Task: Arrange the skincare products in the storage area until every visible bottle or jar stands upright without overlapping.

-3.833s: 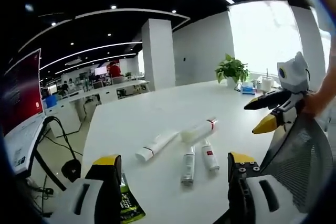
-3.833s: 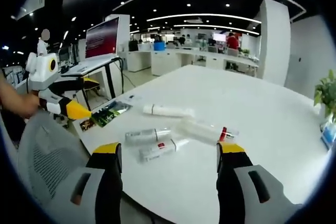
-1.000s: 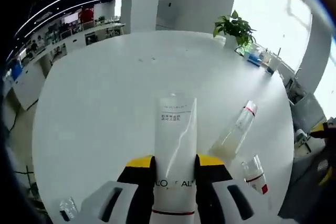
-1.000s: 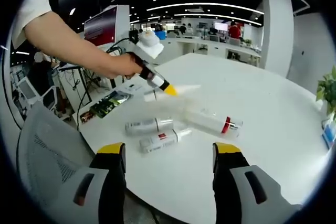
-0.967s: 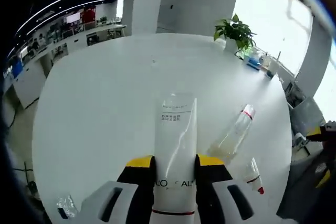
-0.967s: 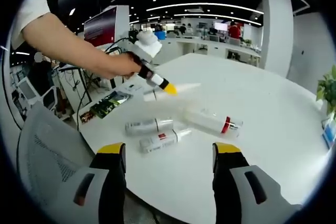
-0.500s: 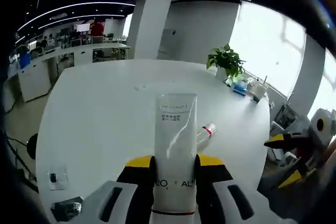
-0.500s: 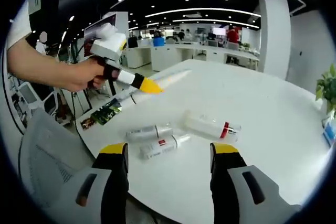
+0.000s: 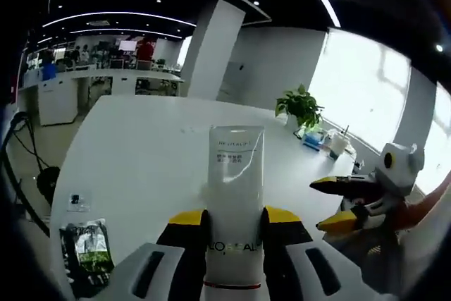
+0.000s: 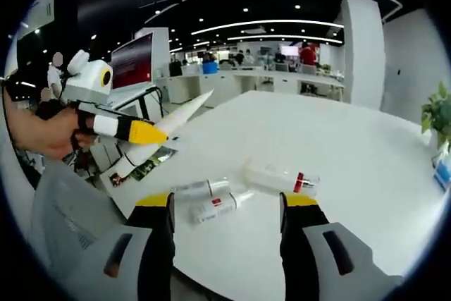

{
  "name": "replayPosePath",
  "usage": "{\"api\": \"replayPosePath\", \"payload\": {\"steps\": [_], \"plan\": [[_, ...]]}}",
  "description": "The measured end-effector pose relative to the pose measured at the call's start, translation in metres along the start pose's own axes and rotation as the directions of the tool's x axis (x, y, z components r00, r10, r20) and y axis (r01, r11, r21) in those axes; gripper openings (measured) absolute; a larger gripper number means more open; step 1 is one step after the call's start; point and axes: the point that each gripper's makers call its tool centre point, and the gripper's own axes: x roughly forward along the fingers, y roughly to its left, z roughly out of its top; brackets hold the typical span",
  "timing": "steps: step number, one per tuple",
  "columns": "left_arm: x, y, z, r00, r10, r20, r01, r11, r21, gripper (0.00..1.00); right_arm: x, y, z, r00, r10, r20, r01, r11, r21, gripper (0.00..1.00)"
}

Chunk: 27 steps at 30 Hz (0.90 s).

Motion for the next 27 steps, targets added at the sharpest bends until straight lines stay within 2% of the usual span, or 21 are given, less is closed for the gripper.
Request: {"api": "replayPosePath", "payload": {"steps": [4, 6, 7, 9, 10, 12, 13, 14, 15, 16, 17, 19, 20, 22, 24, 27], "plan": [[-0.008, -0.006, -0.008, 1.000, -0.009, 0.002, 0.009, 1.000, -0.005, 0.30, 0.000, 0.004, 0.004, 0.999, 0.029, 0.014, -0.029, 0.999, 0.029, 0.55], [-0.012, -0.013, -0.015, 0.999, -0.031, -0.011, 0.031, 0.999, -0.005, 0.30, -0.001, 0.005, 0.004, 0.999, 0.050, 0.015, -0.051, 0.996, 0.072, 0.52], [-0.014, -0.017, -0.018, 0.999, -0.041, -0.015, 0.041, 0.999, 0.003, 0.30, -0.001, 0.008, 0.003, 0.997, 0.075, 0.003, -0.074, 0.990, 0.124, 0.50], [-0.016, -0.021, -0.022, 0.999, -0.050, -0.021, 0.050, 0.999, 0.002, 0.30, -0.003, 0.012, 0.014, 0.993, 0.108, 0.049, -0.114, 0.979, 0.167, 0.50], [-0.017, -0.024, -0.025, 0.998, -0.058, -0.022, 0.058, 0.998, 0.001, 0.30, -0.005, 0.021, 0.020, 0.985, 0.158, 0.072, -0.170, 0.963, 0.210, 0.51], [-0.019, -0.028, -0.027, 0.997, -0.071, -0.021, 0.071, 0.997, 0.004, 0.30, -0.007, 0.039, 0.027, 0.961, 0.260, 0.088, -0.275, 0.913, 0.301, 0.52], [-0.020, -0.031, -0.028, 0.997, -0.080, -0.020, 0.080, 0.997, 0.004, 0.30, -0.008, 0.049, 0.029, 0.945, 0.314, 0.088, -0.325, 0.886, 0.331, 0.53], [-0.020, -0.033, -0.030, 0.996, -0.089, -0.020, 0.089, 0.996, 0.002, 0.30, -0.008, 0.057, 0.031, 0.933, 0.346, 0.094, -0.354, 0.847, 0.397, 0.53], [-0.021, -0.037, -0.031, 0.994, -0.108, -0.016, 0.108, 0.994, -0.005, 0.30, -0.005, 0.064, 0.030, 0.926, 0.370, 0.080, -0.362, 0.807, 0.466, 0.53], [-0.021, -0.044, -0.032, 0.989, -0.146, 0.000, 0.146, 0.989, -0.029, 0.30, -0.004, 0.068, 0.031, 0.920, 0.383, 0.083, -0.373, 0.794, 0.480, 0.52], [-0.022, -0.045, -0.034, 0.989, -0.147, -0.005, 0.147, 0.989, -0.027, 0.30, -0.001, 0.072, 0.034, 0.919, 0.380, 0.108, -0.381, 0.778, 0.499, 0.52], [-0.022, -0.048, -0.034, 0.988, -0.150, -0.023, 0.151, 0.988, 0.031, 0.30, 0.001, 0.077, 0.036, 0.913, 0.388, 0.126, -0.388, 0.730, 0.562, 0.52], [-0.022, -0.049, -0.033, 0.989, -0.149, -0.017, 0.149, 0.989, 0.025, 0.30, 0.002, 0.080, 0.037, 0.911, 0.389, 0.137, -0.389, 0.702, 0.596, 0.52], [-0.023, -0.050, -0.034, 0.988, -0.157, -0.017, 0.157, 0.987, 0.025, 0.30, 0.005, 0.078, 0.036, 0.918, 0.368, 0.146, -0.375, 0.691, 0.618, 0.49], [-0.023, -0.049, -0.035, 0.988, -0.155, -0.022, 0.156, 0.987, 0.044, 0.30, 0.007, 0.075, 0.037, 0.923, 0.351, 0.158, -0.364, 0.661, 0.656, 0.41], [-0.023, -0.053, -0.041, 0.987, -0.156, -0.050, 0.159, 0.984, 0.080, 0.30, 0.010, 0.073, 0.034, 0.930, 0.339, 0.142, -0.342, 0.658, 0.671, 0.38]]}}
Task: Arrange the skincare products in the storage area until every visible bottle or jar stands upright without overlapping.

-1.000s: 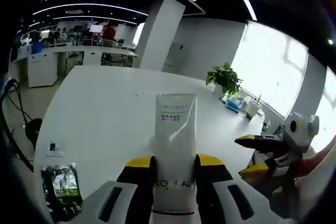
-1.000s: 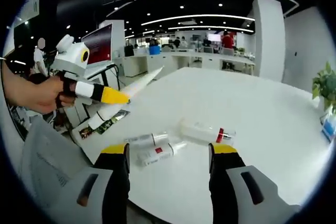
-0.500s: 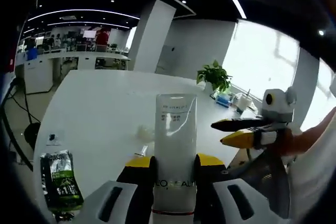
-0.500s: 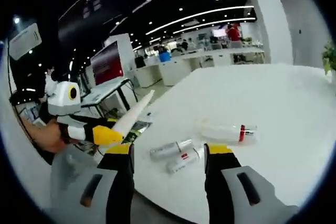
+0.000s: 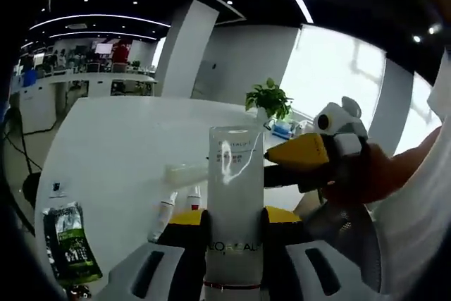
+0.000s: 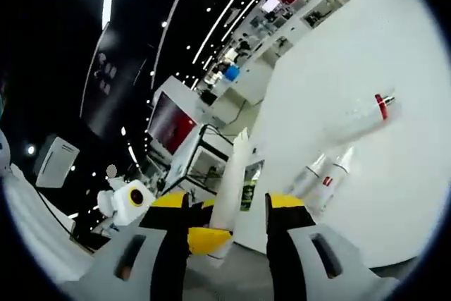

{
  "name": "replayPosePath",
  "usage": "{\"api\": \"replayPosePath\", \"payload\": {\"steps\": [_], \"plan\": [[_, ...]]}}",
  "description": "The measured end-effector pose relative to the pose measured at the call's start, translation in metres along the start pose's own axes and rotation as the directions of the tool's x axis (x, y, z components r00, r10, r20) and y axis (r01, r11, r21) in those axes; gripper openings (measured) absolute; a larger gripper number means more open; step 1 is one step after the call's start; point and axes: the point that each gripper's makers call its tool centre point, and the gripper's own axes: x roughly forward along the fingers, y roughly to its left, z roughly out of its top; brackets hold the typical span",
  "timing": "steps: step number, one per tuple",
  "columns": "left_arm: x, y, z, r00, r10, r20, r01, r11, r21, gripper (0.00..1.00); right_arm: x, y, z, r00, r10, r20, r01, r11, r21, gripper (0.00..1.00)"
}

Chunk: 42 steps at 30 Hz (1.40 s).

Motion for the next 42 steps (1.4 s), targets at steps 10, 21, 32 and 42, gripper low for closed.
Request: {"api": "replayPosePath", "payload": {"steps": [10, 21, 32, 42], "plan": [[0.007, -0.018, -0.014, 0.997, -0.036, -0.074, 0.045, 0.992, 0.118, 0.30, -0.002, -0.017, -0.005, 0.995, -0.087, -0.058, 0.093, 0.989, 0.111, 0.12], [0.010, -0.033, -0.014, 0.987, -0.143, -0.073, 0.149, 0.985, 0.085, 0.30, -0.012, 0.004, -0.003, 0.984, -0.006, -0.178, -0.032, 0.977, -0.209, 0.08], [0.013, -0.048, -0.018, 0.953, -0.290, -0.083, 0.291, 0.957, 0.006, 0.33, -0.019, 0.026, -0.015, 0.918, 0.097, -0.385, -0.274, 0.857, -0.437, 0.07], [0.006, -0.070, -0.008, 0.897, -0.442, -0.014, 0.442, 0.897, 0.000, 0.26, -0.027, 0.059, -0.023, 0.812, 0.205, -0.546, -0.494, 0.740, -0.456, 0.08]]}}
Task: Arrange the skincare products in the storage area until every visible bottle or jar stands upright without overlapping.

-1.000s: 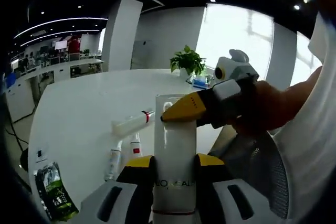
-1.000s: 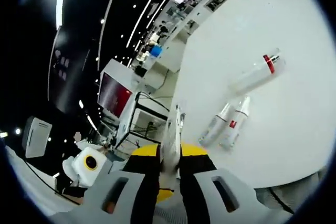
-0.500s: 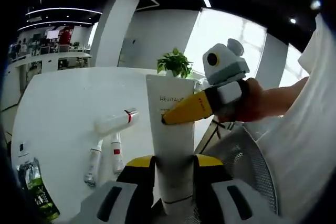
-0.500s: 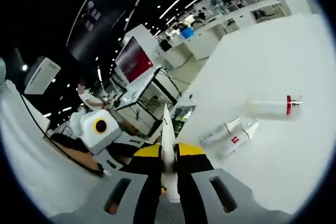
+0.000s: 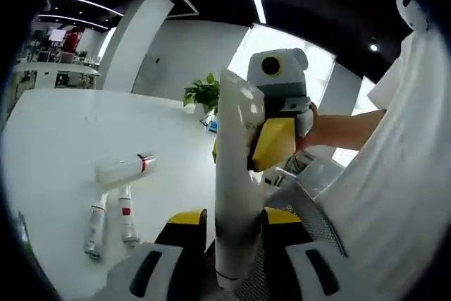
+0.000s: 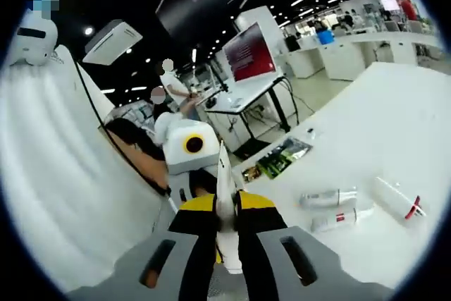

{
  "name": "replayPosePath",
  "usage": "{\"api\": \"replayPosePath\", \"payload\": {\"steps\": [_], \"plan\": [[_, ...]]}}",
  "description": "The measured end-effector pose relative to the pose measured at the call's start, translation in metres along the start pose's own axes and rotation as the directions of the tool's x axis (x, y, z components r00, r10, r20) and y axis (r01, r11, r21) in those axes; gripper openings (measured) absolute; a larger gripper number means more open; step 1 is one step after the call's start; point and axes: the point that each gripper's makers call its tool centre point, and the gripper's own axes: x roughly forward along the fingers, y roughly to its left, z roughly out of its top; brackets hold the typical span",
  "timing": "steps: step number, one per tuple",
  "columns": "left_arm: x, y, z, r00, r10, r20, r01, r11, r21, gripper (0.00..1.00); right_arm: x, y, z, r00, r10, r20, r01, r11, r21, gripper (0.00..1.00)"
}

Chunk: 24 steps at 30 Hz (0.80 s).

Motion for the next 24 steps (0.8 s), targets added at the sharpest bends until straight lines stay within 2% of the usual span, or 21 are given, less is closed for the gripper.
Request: {"api": "replayPosePath", "payload": {"steps": [2, 5, 13, 16, 19, 24], "plan": [[0.000, -0.001, -0.002, 1.000, -0.005, -0.008, 0.005, 0.999, 0.033, 0.25, 0.001, 0.003, -0.001, 0.999, 0.018, -0.027, -0.019, 1.000, -0.015, 0.08], [0.001, -0.005, -0.004, 0.999, -0.036, -0.018, 0.036, 0.999, 0.008, 0.23, 0.002, 0.005, -0.003, 0.999, 0.032, -0.041, -0.033, 0.999, -0.024, 0.08], [0.000, 0.001, -0.010, 0.998, 0.008, -0.057, -0.005, 0.999, 0.047, 0.20, 0.006, 0.003, -0.007, 0.998, 0.046, -0.035, -0.048, 0.998, -0.040, 0.10], [-0.001, 0.002, -0.013, 0.997, 0.017, -0.074, -0.013, 0.998, 0.054, 0.19, 0.008, 0.002, -0.009, 0.999, 0.041, -0.035, -0.042, 0.999, -0.016, 0.11], [-0.001, 0.005, -0.015, 0.996, 0.034, -0.082, -0.030, 0.998, 0.047, 0.19, 0.009, -0.001, -0.010, 0.999, 0.020, -0.025, -0.020, 1.000, 0.004, 0.13], [-0.002, 0.012, -0.013, 0.995, 0.067, -0.075, -0.066, 0.998, 0.022, 0.18, 0.011, -0.010, -0.005, 0.998, -0.052, 0.027, 0.052, 0.999, 0.010, 0.16]]}}
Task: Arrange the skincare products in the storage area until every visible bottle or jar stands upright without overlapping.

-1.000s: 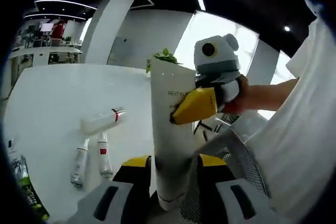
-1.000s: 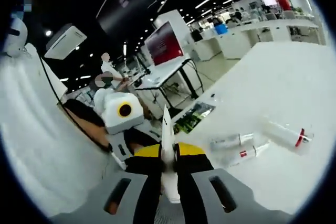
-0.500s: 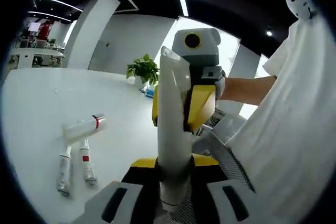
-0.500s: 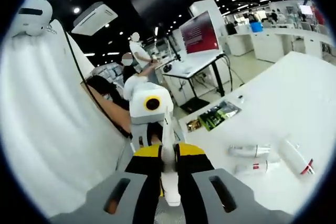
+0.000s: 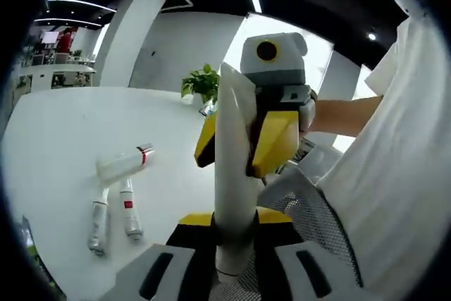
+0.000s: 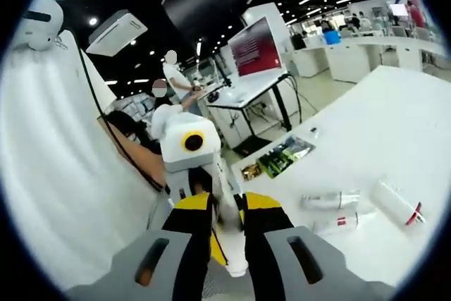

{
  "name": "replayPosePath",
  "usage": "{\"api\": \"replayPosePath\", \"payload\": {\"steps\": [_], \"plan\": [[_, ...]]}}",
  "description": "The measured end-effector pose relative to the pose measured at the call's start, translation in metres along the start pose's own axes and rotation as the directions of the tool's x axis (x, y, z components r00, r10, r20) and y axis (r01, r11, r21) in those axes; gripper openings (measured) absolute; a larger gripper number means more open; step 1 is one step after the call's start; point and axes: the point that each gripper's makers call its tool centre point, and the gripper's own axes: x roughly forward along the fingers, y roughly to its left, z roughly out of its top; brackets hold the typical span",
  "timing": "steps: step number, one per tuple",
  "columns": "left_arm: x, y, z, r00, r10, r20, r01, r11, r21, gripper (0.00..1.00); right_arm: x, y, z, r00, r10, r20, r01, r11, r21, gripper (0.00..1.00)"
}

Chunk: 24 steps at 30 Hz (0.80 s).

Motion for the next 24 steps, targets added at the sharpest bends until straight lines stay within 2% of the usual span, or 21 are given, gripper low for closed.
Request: {"api": "replayPosePath", "payload": {"steps": [4, 6, 9, 11, 14, 15, 16, 19, 22, 23, 24], "plan": [[-0.004, 0.009, 0.001, 0.999, 0.039, 0.008, -0.039, 0.999, -0.022, 0.18, 0.004, -0.002, 0.000, 0.999, -0.044, 0.031, 0.044, 0.999, -0.003, 0.23], [-0.007, 0.016, 0.005, 0.998, 0.062, 0.031, -0.061, 0.997, -0.051, 0.18, 0.005, -0.003, -0.001, 0.997, -0.061, 0.047, 0.060, 0.998, 0.007, 0.30], [-0.013, 0.026, 0.011, 0.992, 0.106, 0.069, -0.098, 0.990, -0.105, 0.18, 0.004, -0.008, 0.001, 0.988, -0.107, 0.110, 0.103, 0.994, 0.042, 0.41], [-0.018, 0.035, 0.012, 0.986, 0.146, 0.081, -0.134, 0.982, -0.135, 0.18, 0.002, -0.012, -0.004, 0.984, -0.135, 0.119, 0.130, 0.990, 0.048, 0.48], [-0.021, 0.042, 0.011, 0.981, 0.179, 0.081, -0.166, 0.975, -0.145, 0.18, 0.001, -0.024, -0.022, 0.967, -0.239, 0.086, 0.239, 0.971, 0.003, 0.56], [-0.021, 0.044, 0.011, 0.979, 0.188, 0.081, -0.175, 0.974, -0.144, 0.17, 0.000, -0.031, -0.029, 0.951, -0.301, 0.071, 0.303, 0.952, -0.032, 0.58], [-0.021, 0.044, 0.011, 0.979, 0.190, 0.078, -0.178, 0.973, -0.145, 0.17, -0.001, -0.036, -0.035, 0.940, -0.336, 0.052, 0.339, 0.940, -0.042, 0.58], [-0.019, 0.045, 0.010, 0.976, 0.209, 0.062, -0.198, 0.969, -0.150, 0.17, 0.005, -0.036, -0.049, 0.926, -0.376, 0.002, 0.375, 0.924, -0.078, 0.57], [-0.017, 0.045, 0.017, 0.972, 0.224, 0.069, -0.210, 0.963, -0.171, 0.17, 0.014, -0.033, -0.051, 0.923, -0.385, 0.001, 0.384, 0.920, -0.075, 0.52], [-0.015, 0.044, 0.022, 0.971, 0.225, 0.075, -0.209, 0.962, -0.177, 0.17, 0.016, -0.034, -0.052, 0.917, -0.399, -0.003, 0.397, 0.914, -0.078, 0.50], [-0.014, 0.043, 0.025, 0.971, 0.227, 0.078, -0.210, 0.962, -0.175, 0.17, 0.017, -0.040, -0.054, 0.899, -0.437, -0.015, 0.434, 0.897, -0.083, 0.48]]}}
